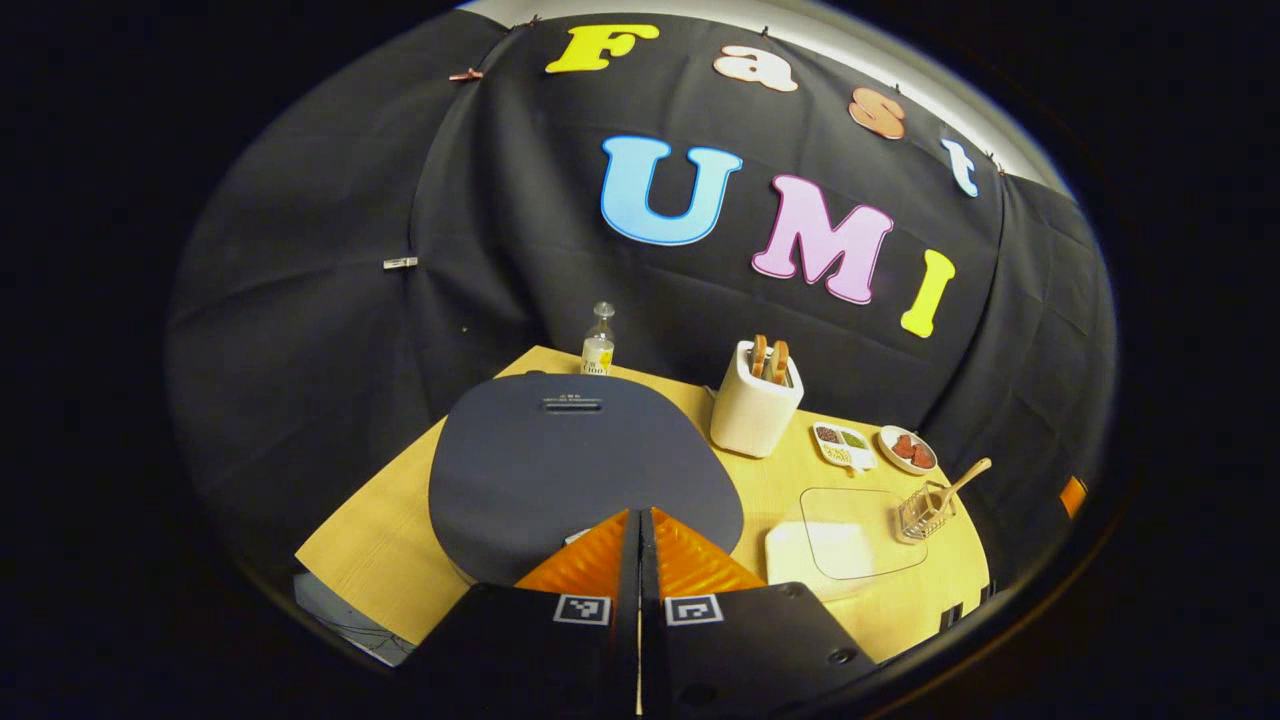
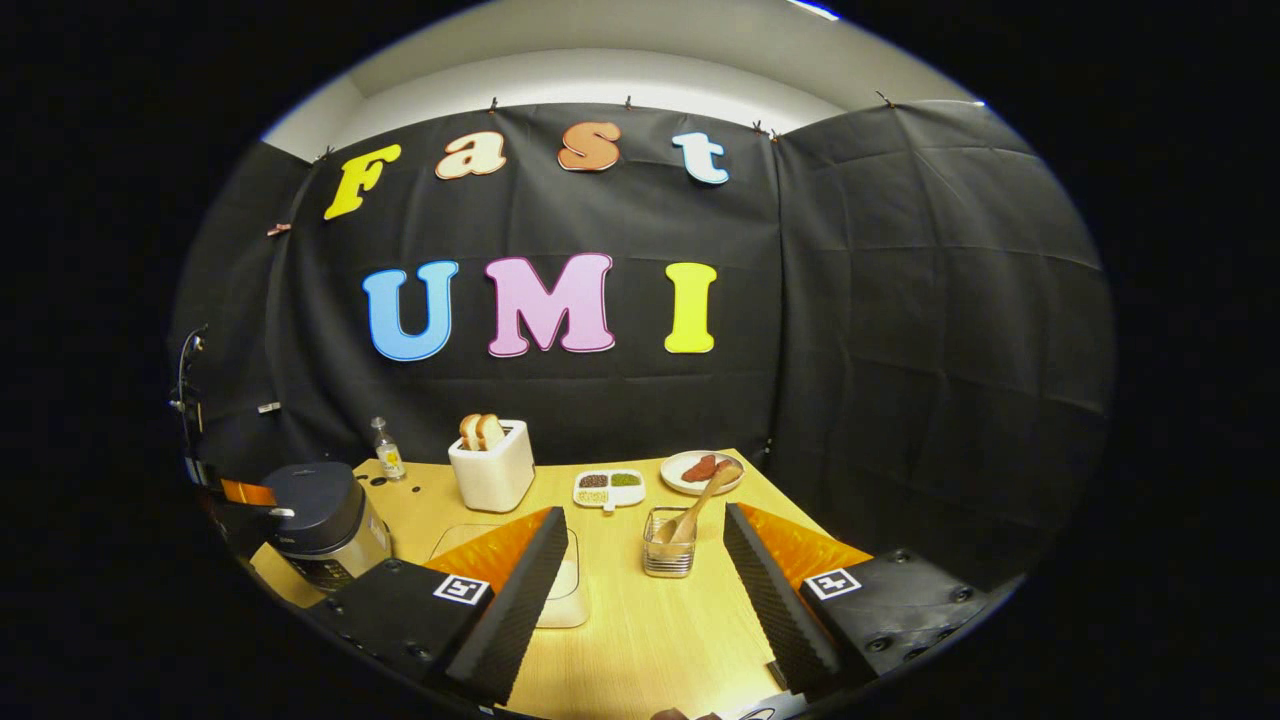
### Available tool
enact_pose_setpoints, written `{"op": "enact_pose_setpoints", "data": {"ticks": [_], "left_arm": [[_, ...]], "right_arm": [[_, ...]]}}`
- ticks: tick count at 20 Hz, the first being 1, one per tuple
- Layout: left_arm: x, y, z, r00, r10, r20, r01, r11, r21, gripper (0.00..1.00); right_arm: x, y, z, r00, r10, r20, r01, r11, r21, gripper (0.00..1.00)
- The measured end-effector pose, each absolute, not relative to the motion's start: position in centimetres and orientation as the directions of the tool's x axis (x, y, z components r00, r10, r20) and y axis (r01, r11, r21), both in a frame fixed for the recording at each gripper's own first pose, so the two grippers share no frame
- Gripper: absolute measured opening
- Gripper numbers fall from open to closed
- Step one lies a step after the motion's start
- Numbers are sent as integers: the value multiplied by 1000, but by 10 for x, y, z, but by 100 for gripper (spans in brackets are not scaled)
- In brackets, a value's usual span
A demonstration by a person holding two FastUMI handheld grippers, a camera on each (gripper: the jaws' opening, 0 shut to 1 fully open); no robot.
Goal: Close the left gripper, press the button to open the rice cooker; take a wooden spoon from the chopstick holder with the right hand, scoop a spoonful of rice and pour it into the rice cooker, then put the wooden spoon back into the chopstick holder.
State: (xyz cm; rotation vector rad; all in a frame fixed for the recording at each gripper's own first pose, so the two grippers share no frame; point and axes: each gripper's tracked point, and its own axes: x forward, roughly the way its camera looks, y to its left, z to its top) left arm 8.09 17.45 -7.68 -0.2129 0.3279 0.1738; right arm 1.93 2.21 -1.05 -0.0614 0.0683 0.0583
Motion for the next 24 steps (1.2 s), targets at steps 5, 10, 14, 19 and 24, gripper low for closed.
{"op": "enact_pose_setpoints", "data": {"ticks": [5, 10, 14, 19, 24], "left_arm": [[88, 178, -93, 920, 122, -372, -192, 969, -157, 6], [89, 177, -98, 900, 159, -406, -202, 977, -65, 7], [85, 178, -99, 903, 144, -404, -213, 968, -132, 6], [82, 177, -85, 921, 184, -342, -228, 970, -90, 6], [59, 185, 34, 933, 359, 2, -358, 931, -67, 7]], "right_arm": [[15, 8, -18, 996, 3, -92, -8, 998, -58, 98], [15, 3, -25, 994, -17, -113, 11, 999, -51, 98], [15, -2, -26, 993, -21, -120, 14, 998, -55, 98], [24, -9, -30, 989, -8, -149, -1, 998, -62, 98], [57, -28, -17, 991, -1, -136, -9, 997, -75, 98]]}}
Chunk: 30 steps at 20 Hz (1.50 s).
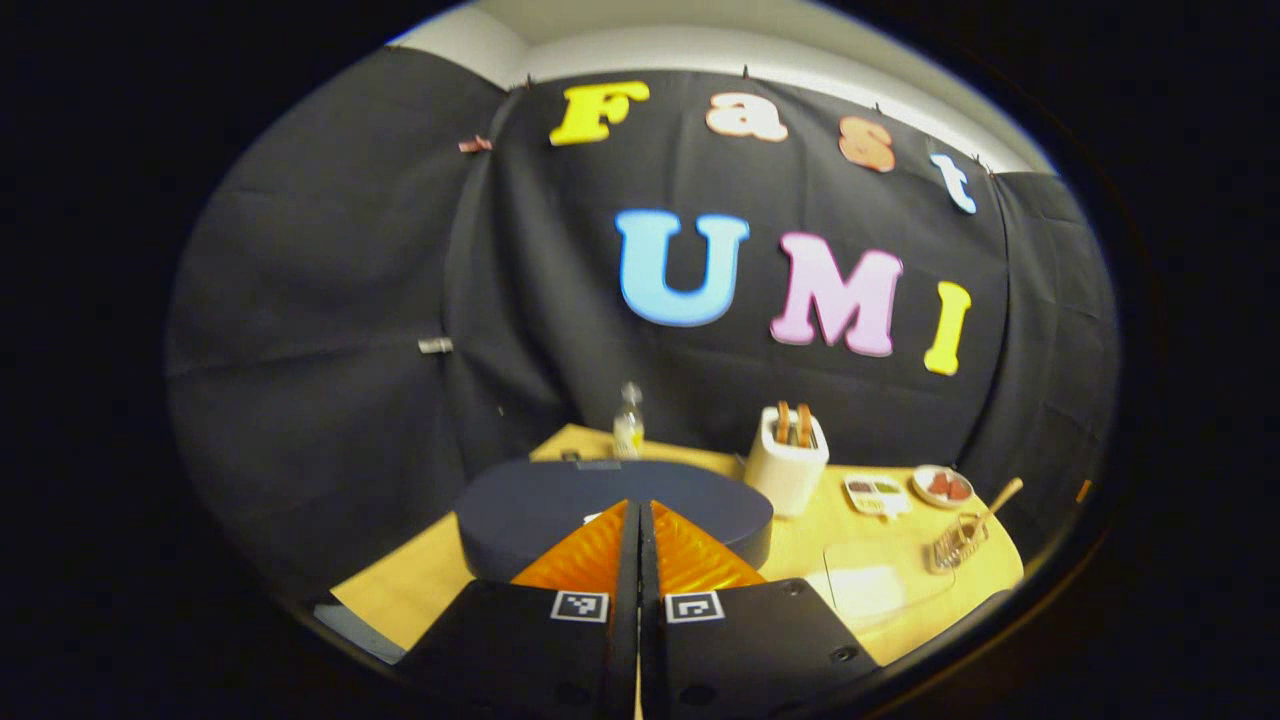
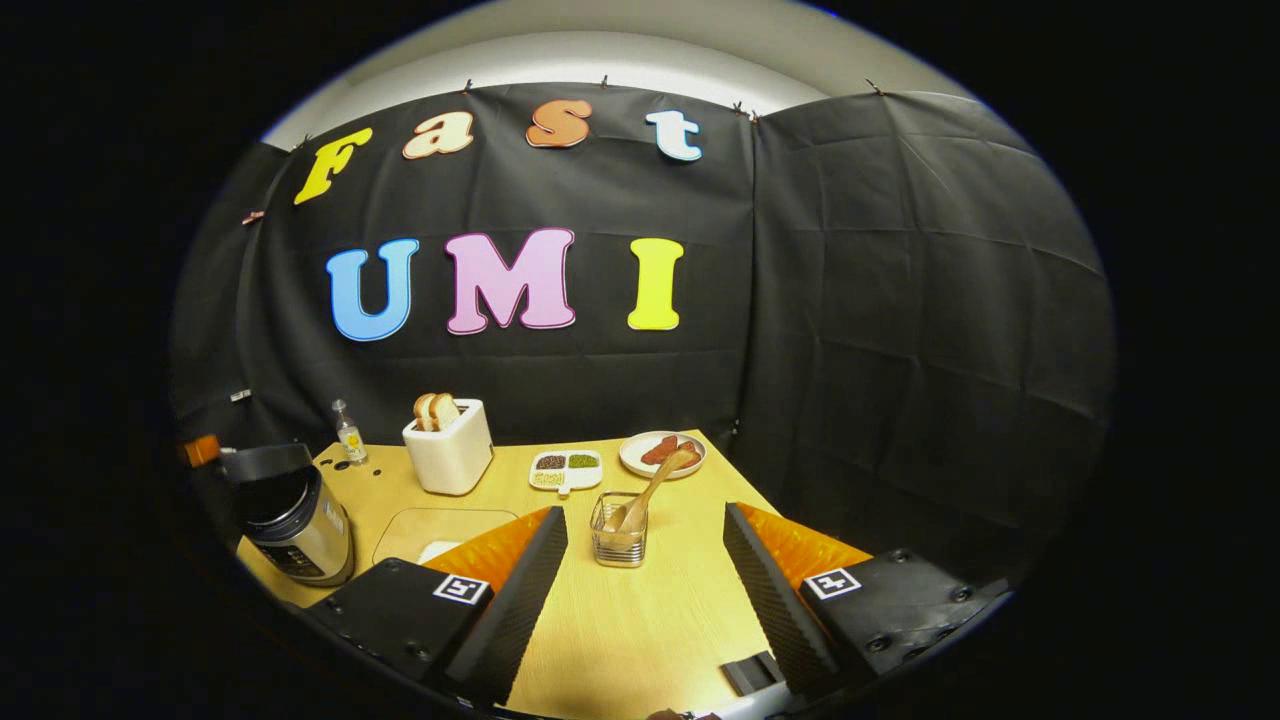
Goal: Close the left gripper, press the button to open the rice cooker; take a wooden spoon from the chopstick holder with the right hand, scoop a spoonful of rice and pour it into the rice cooker, then put the wooden spoon back into the chopstick holder.
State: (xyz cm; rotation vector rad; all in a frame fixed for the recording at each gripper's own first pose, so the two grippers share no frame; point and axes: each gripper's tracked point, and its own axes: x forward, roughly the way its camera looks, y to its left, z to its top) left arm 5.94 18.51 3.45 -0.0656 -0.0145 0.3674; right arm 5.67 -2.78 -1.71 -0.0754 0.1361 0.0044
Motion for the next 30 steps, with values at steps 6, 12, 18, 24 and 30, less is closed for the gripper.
{"op": "enact_pose_setpoints", "data": {"ticks": [6, 12, 18, 24, 30], "left_arm": [[50, 168, 64, 899, 434, 58, -431, 901, -56, 14], [38, 131, 44, 877, 481, -2, -479, 874, -77, 99], [21, 96, 7, 843, 527, -107, -532, 846, -25, 95], [3, 72, -24, 782, 592, -197, -609, 792, -38, 95], [-9, 49, -52, 730, 627, -273, -662, 748, -50, 96]], "right_arm": [[120, -38, -29, 982, 48, -180, -52, 998, -20, 98], [185, -50, -56, 965, 75, -252, -65, 997, 48, 98], [243, -58, -90, 941, 83, -327, -45, 991, 124, 98], [294, -56, -130, 909, 107, -404, -27, 980, 198, 99], [330, -51, -166, 880, 126, -459, -4, 966, 258, 97]]}}
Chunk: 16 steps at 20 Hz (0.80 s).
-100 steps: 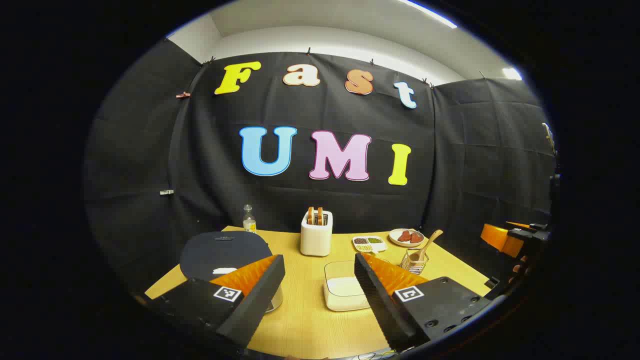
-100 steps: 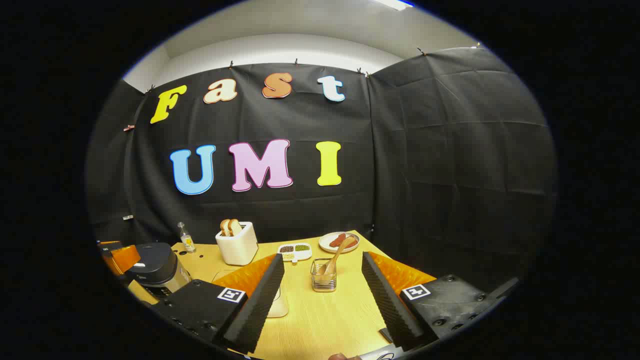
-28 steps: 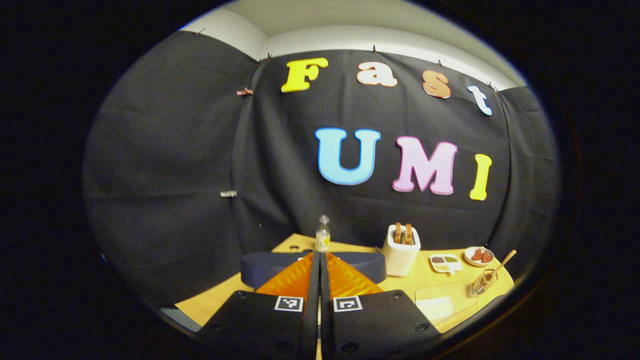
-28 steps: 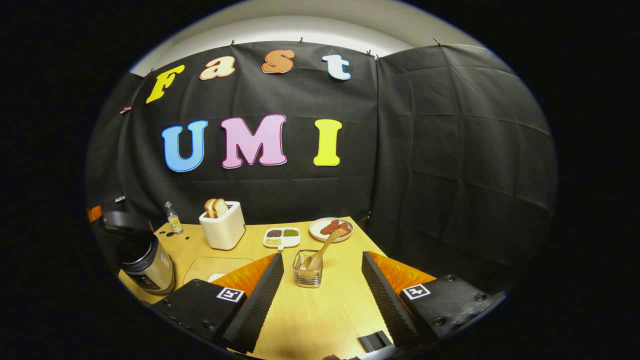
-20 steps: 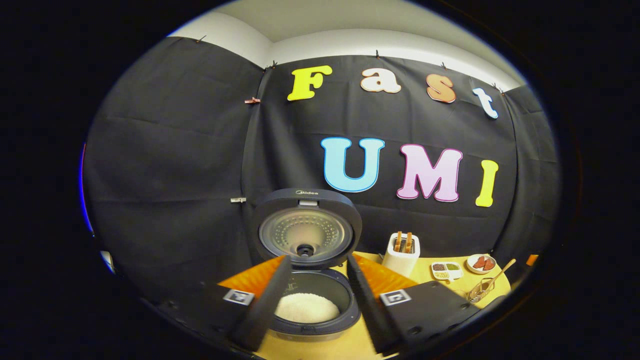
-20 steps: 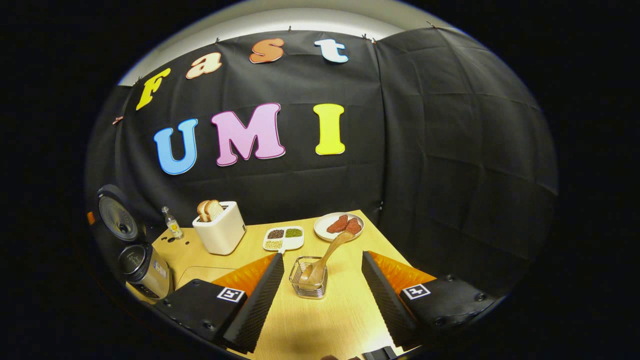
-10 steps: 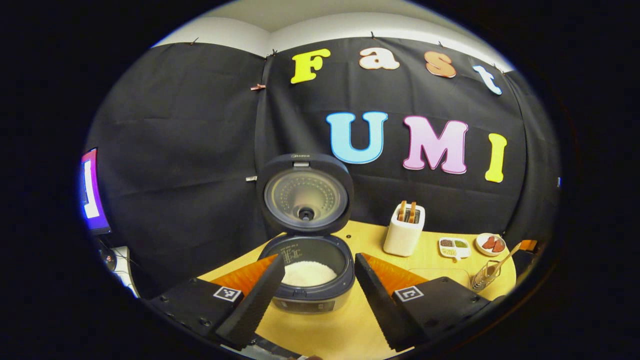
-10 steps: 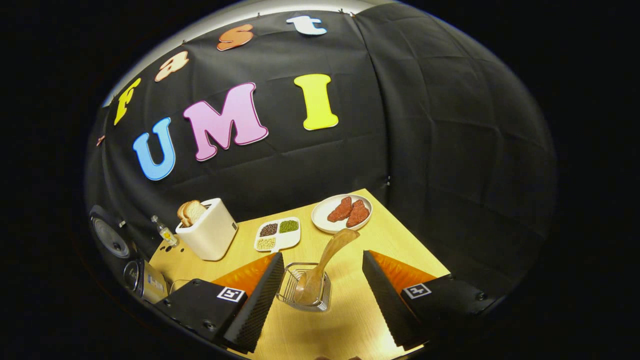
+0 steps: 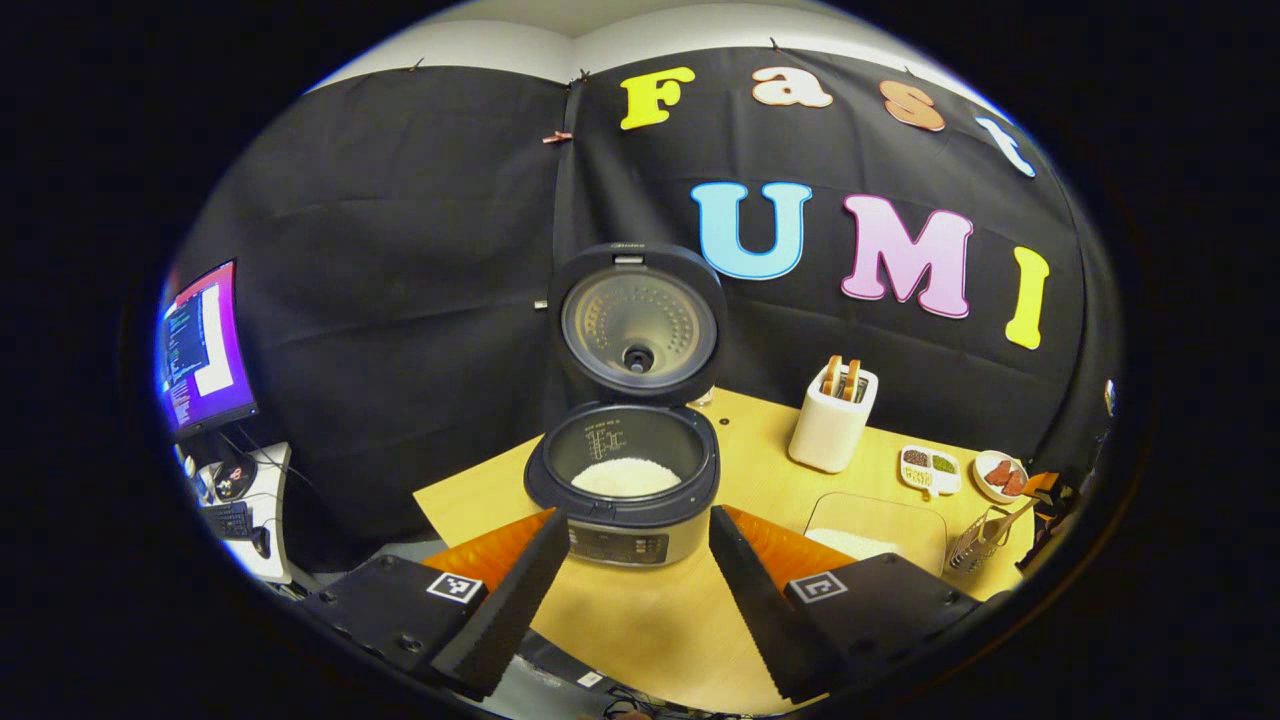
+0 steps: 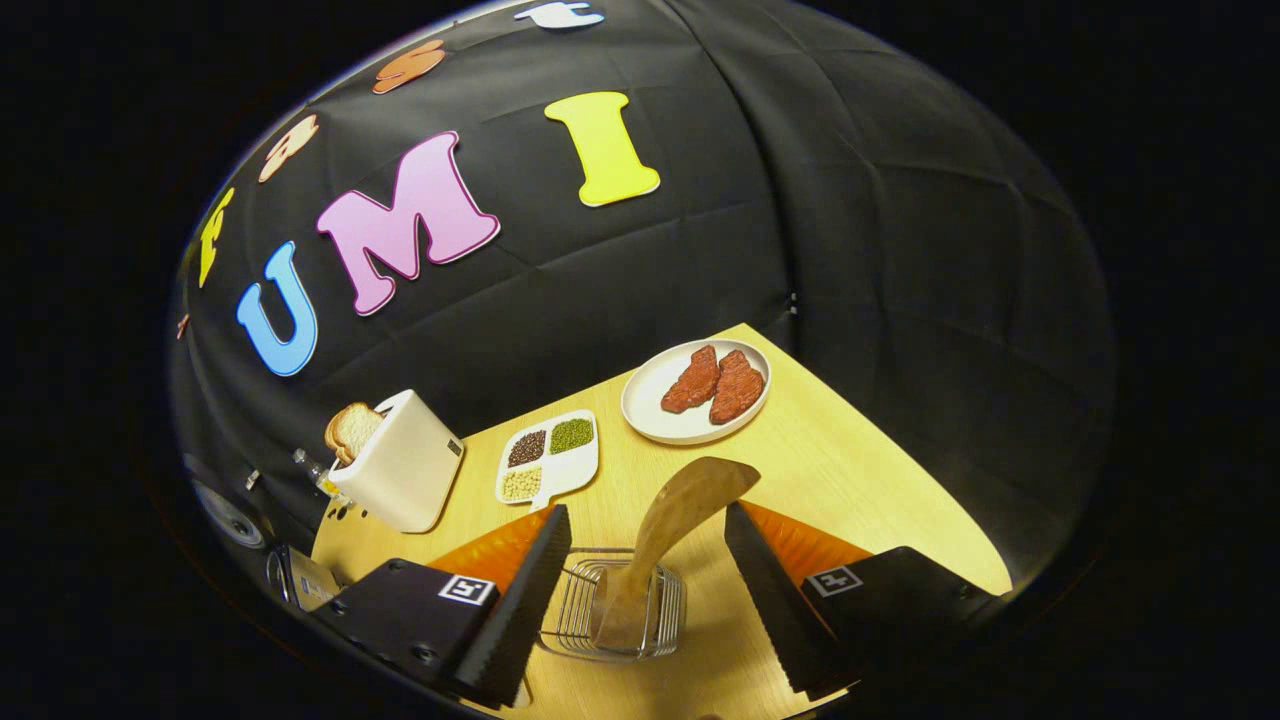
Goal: Close the left gripper, press the button to open the rice cooker; take a wooden spoon from the chopstick holder with the right hand, scoop a spoonful of rice and pour it into the rice cooker, then put the wooden spoon back into the chopstick holder.
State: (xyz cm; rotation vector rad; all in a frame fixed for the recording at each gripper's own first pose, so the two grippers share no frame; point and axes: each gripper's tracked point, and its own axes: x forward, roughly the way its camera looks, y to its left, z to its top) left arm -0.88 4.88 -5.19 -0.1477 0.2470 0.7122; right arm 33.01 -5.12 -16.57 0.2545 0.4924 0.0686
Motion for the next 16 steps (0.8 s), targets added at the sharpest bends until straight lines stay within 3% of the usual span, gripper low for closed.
{"op": "enact_pose_setpoints", "data": {"ticks": [2, 5, 6, 7, 8, 9, 10, 16], "left_arm": [[-10, 38, -58, 726, 625, -287, -661, 749, -42, 96], [-11, 25, -66, 723, 620, -306, -655, 755, -18, 95], [-11, 21, -68, 722, 618, -313, -653, 757, -12, 96], [-10, 17, -69, 721, 616, -317, -652, 758, -9, 96], [-9, 13, -69, 723, 614, -318, -649, 761, -8, 95], [-7, 10, -69, 727, 610, -317, -645, 764, -8, 95], [-6, 6, -69, 732, 604, -316, -638, 770, -6, 95], [4, -6, -77, 753, 567, -335, -606, 795, -18, 95]], "right_arm": [[338, -51, -177, 868, 131, -478, 7, 961, 275, 94], [348, -51, -188, 857, 132, -498, 35, 950, 311, 79], [351, -52, -190, 855, 130, -501, 46, 945, 325, 70], [351, -49, -190, 850, 141, -508, 53, 936, 348, 46], [350, -48, -192, 843, 146, -518, 64, 929, 365, 55], [351, -49, -189, 843, 139, -519, 80, 923, 377, 46], [356, -47, -190, 848, 146, -509, 76, 918, 390, 28], [342, -34, -157, 870, 179, -459, 32, 909, 416, 17]]}}
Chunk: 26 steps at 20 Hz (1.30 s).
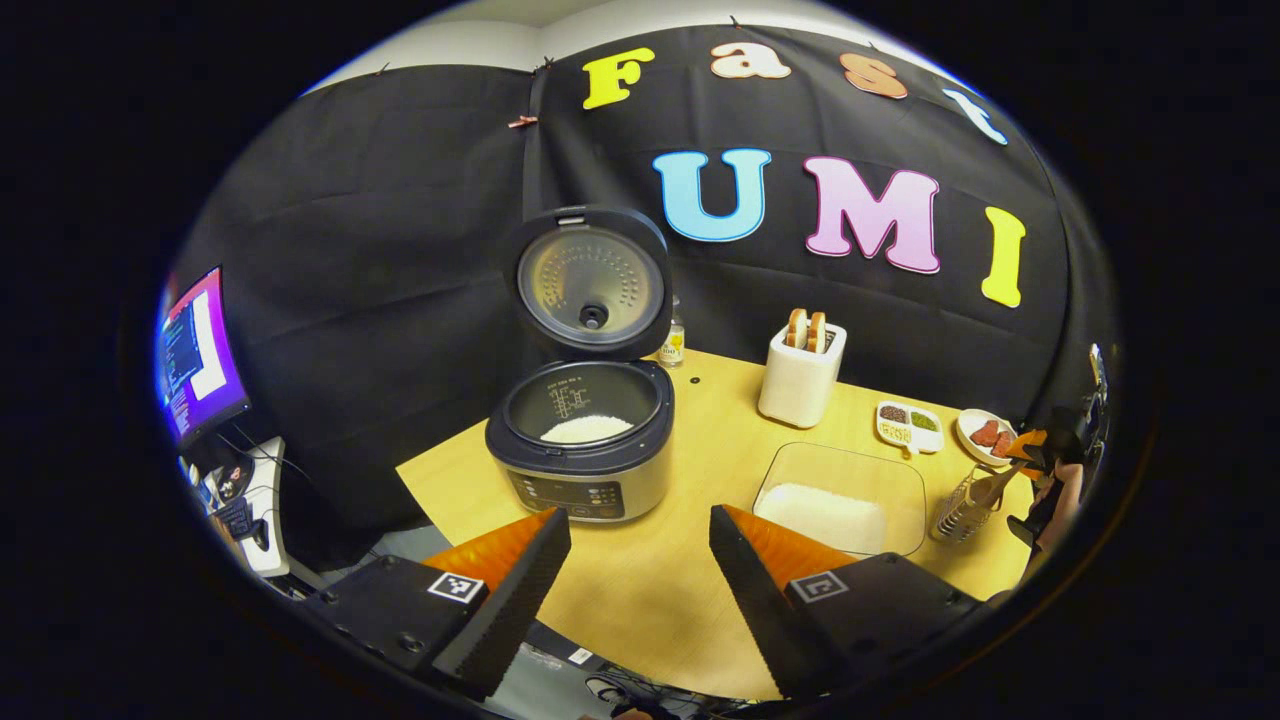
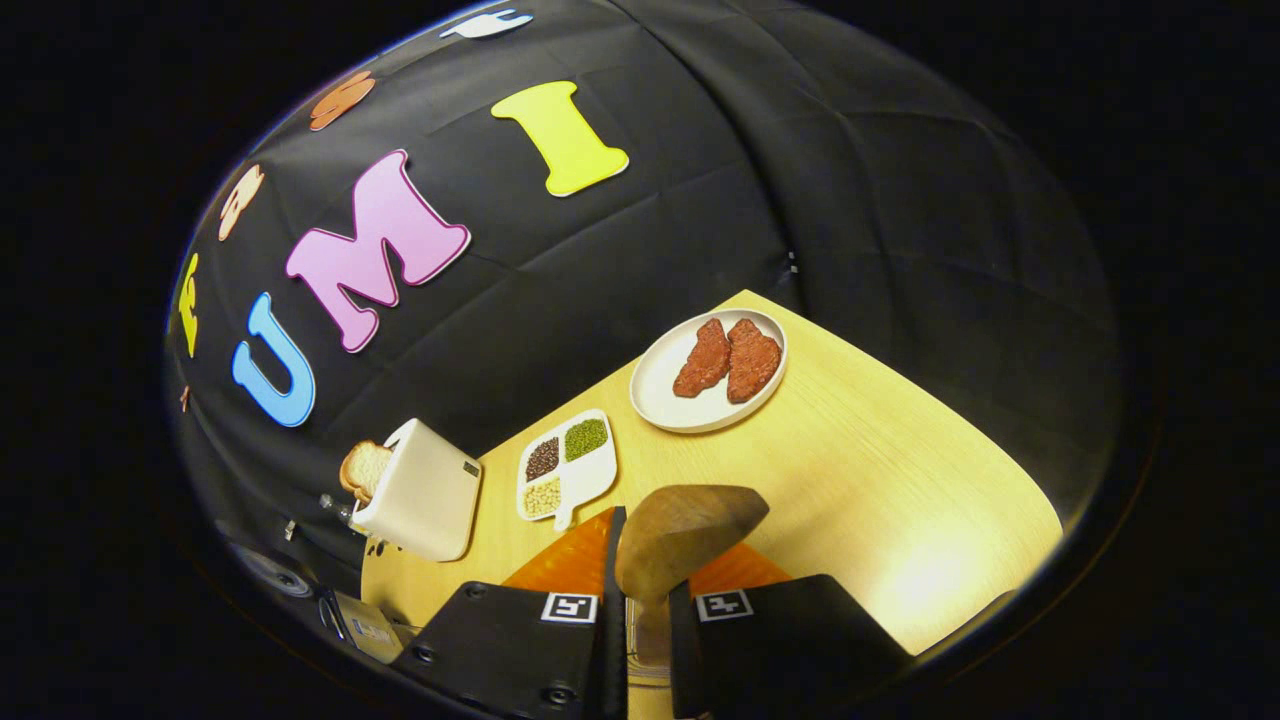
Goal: Close the left gripper, press the button to open the rice cooker; take a wooden spoon from the chopstick holder with the right hand, scoop a spoonful of rice and pour it into the rice cooker, then put the wooden spoon back into the chopstick holder.
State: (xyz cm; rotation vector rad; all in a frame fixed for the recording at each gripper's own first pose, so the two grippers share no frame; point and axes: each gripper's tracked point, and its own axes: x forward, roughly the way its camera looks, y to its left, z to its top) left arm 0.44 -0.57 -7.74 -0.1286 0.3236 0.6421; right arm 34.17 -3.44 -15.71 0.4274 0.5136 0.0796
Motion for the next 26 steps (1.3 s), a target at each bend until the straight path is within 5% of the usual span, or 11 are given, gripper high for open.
{"op": "enact_pose_setpoints", "data": {"ticks": [8, 15, 26], "left_arm": [[17, 18, -79, 797, 510, -323, -553, 832, -52, 95], [13, 70, -94, 816, 473, -333, -529, 843, -100, 96], [-10, 153, -138, 793, 451, -408, -532, 840, -104, 96]], "right_arm": [[321, -20, -82, 924, 166, -345, -6, 907, 421, 21], [265, 72, -44, 901, 297, -316, -140, 889, 437, 21], [210, 190, -112, 822, 393, -412, -318, 917, 242, 21]]}}
